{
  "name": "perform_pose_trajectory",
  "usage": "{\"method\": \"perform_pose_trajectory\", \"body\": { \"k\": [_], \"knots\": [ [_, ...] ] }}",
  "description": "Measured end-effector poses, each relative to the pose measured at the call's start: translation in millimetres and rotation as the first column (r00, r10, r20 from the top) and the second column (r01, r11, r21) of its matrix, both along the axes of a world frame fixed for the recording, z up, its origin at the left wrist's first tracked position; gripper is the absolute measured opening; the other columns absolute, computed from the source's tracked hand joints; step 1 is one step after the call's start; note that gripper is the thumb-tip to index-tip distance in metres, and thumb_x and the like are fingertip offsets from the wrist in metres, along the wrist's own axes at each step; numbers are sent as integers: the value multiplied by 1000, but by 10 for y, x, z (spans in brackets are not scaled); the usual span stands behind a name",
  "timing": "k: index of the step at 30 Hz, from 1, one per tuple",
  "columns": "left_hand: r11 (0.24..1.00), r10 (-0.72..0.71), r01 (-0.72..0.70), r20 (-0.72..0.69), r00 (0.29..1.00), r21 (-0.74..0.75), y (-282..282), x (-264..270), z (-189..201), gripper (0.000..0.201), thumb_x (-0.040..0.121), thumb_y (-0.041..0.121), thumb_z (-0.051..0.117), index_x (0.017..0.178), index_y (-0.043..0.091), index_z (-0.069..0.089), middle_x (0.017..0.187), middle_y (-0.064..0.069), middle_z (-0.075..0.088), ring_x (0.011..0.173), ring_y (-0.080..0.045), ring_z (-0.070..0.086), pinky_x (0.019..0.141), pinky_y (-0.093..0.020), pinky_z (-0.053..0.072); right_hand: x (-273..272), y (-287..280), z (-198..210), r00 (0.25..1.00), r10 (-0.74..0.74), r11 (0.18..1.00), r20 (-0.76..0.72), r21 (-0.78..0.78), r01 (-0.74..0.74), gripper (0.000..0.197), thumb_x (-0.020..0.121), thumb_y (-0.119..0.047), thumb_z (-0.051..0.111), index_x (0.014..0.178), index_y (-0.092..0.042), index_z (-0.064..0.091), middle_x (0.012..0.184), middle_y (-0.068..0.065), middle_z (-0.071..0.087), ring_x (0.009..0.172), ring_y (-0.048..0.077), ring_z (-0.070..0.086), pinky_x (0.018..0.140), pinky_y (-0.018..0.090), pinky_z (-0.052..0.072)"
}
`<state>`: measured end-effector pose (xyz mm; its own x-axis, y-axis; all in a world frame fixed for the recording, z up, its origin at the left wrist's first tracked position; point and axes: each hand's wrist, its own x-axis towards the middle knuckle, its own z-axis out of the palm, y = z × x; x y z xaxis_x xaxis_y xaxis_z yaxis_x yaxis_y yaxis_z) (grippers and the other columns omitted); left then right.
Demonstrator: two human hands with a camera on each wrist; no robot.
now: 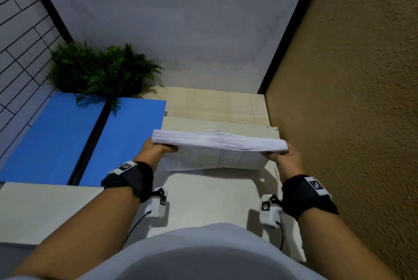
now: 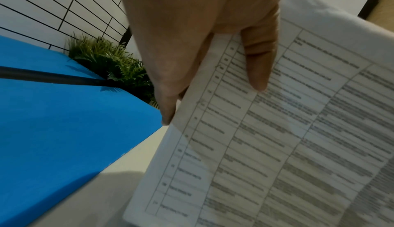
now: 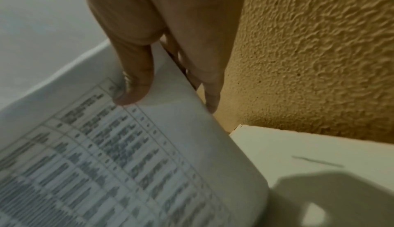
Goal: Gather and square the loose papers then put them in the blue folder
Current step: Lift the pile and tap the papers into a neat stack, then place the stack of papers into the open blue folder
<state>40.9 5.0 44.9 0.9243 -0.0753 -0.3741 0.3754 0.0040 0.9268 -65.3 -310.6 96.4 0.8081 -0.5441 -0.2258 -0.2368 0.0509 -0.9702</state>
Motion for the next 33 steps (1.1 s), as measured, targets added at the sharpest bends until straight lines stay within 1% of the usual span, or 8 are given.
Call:
{"method": "perform_pose_trajectory", "body": {
  "k": [4,8,12,15,22,26,29,33],
  "knots": [
    [999,20,-19,-1,1000,42,-80,-12,-53,53,65,-9,74,116,3,64,112,-14,67,110,-33,60,92,-40,46,59,20,101,982,36,896,-185,-430,-114,33,67,0,78,80,-25,62,88,-3,67,87,20,62,78,35,53],
    [998,50,-49,-7,999,46,-145,4,-77,49,68,-9,72,114,4,65,113,-14,68,107,-31,60,90,-38,45,208,387,273,856,79,234,-511,-825,-515,23,80,-14,62,100,-26,62,101,-5,63,104,22,56,104,53,33],
    [998,-3,3,1,1000,69,-185,-8,-19,45,58,2,75,102,9,67,100,-9,69,102,-30,61,84,-36,46,360,952,214,752,306,23,-584,-785,-619,12,86,-19,59,98,-21,58,91,-1,62,95,26,63,87,39,42],
    [995,-57,53,53,997,79,-138,-23,94,40,61,3,77,100,9,69,99,-6,71,100,-30,63,83,-36,49,438,1042,276,788,341,124,-513,-806,-578,12,86,-11,54,83,-21,59,78,-2,59,81,27,61,63,28,37],
    [992,57,-37,165,985,-124,-4,70,481,67,46,18,91,106,22,62,111,-5,64,94,-18,65,76,-27,57,442,447,388,952,304,912,-40,-276,-303,23,74,2,73,68,-20,68,70,0,68,73,21,63,70,33,52],
    [974,-22,66,198,980,-218,-282,67,754,63,54,12,90,113,15,68,114,-11,73,106,-23,69,88,-39,57,356,451,333,983,174,984,58,21,-176,23,76,7,73,84,-14,71,86,4,73,86,27,69,77,35,60],
    [979,-40,86,237,971,-187,-438,75,928,57,56,10,89,109,7,70,107,-10,75,99,-22,72,84,-35,58,292,492,296,987,120,986,108,104,-131,28,73,8,76,90,-14,71,90,4,74,85,23,71,67,27,61],
    [983,-137,166,294,946,-76,-516,66,1039,47,62,6,89,101,1,64,91,-3,73,86,-13,70,74,-24,56,298,475,351,986,101,987,133,113,-116,41,65,-5,85,103,-10,72,101,8,76,98,28,72,83,44,59]
  ]
}}
